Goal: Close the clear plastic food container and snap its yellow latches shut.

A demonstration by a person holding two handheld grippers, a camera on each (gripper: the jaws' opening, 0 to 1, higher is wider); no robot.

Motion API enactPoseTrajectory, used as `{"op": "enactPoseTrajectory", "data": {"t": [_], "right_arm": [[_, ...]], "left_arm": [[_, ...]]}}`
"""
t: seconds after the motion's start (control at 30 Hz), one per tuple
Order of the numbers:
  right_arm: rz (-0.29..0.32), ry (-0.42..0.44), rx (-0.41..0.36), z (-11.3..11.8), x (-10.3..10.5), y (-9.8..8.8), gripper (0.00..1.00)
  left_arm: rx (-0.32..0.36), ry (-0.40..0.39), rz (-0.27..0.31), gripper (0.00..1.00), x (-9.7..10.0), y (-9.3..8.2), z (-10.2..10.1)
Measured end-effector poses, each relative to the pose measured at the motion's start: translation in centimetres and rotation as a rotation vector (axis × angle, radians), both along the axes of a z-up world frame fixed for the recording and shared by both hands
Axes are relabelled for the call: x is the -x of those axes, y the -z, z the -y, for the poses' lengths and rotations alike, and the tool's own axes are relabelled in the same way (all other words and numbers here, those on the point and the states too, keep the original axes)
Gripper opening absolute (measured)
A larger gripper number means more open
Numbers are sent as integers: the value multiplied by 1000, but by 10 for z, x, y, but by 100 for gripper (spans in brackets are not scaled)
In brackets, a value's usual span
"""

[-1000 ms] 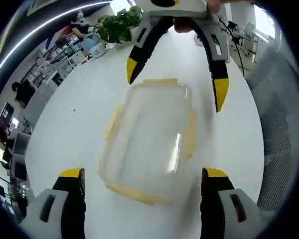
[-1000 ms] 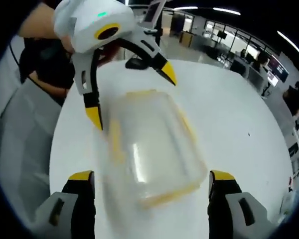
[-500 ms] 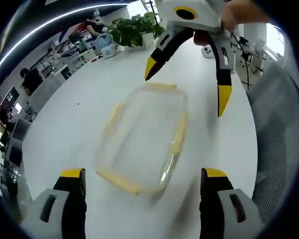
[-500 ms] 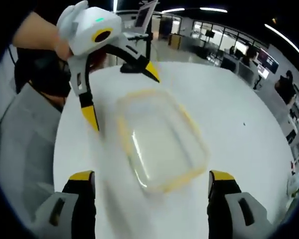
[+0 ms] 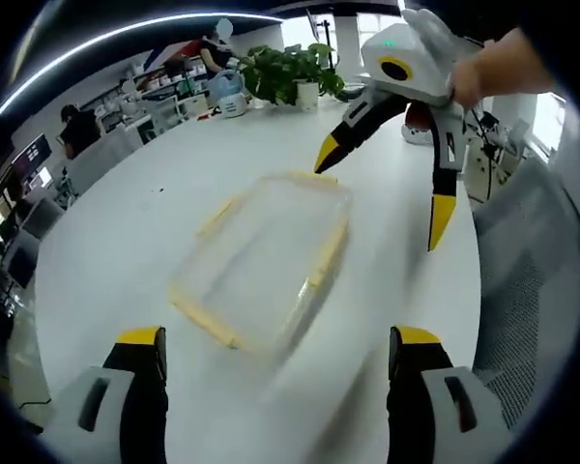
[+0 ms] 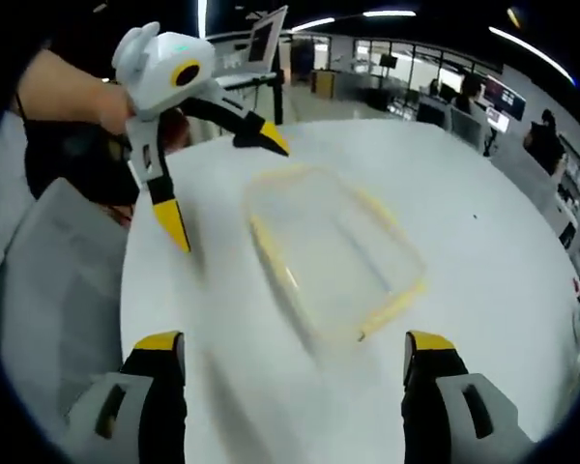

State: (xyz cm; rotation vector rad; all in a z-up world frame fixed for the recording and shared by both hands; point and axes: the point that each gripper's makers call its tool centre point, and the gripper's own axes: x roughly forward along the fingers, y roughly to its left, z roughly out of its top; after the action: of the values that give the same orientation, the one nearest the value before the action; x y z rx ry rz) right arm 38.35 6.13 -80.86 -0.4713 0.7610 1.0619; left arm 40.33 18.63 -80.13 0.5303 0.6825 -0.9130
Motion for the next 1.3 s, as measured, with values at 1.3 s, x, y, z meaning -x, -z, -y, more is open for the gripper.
{"op": "enactPoseTrajectory", "data": {"t": [1.3], "right_arm": [[-30, 183, -137, 31, 54, 4, 95]], "left_arm": [[188, -135, -85, 99, 64, 7, -14]]}}
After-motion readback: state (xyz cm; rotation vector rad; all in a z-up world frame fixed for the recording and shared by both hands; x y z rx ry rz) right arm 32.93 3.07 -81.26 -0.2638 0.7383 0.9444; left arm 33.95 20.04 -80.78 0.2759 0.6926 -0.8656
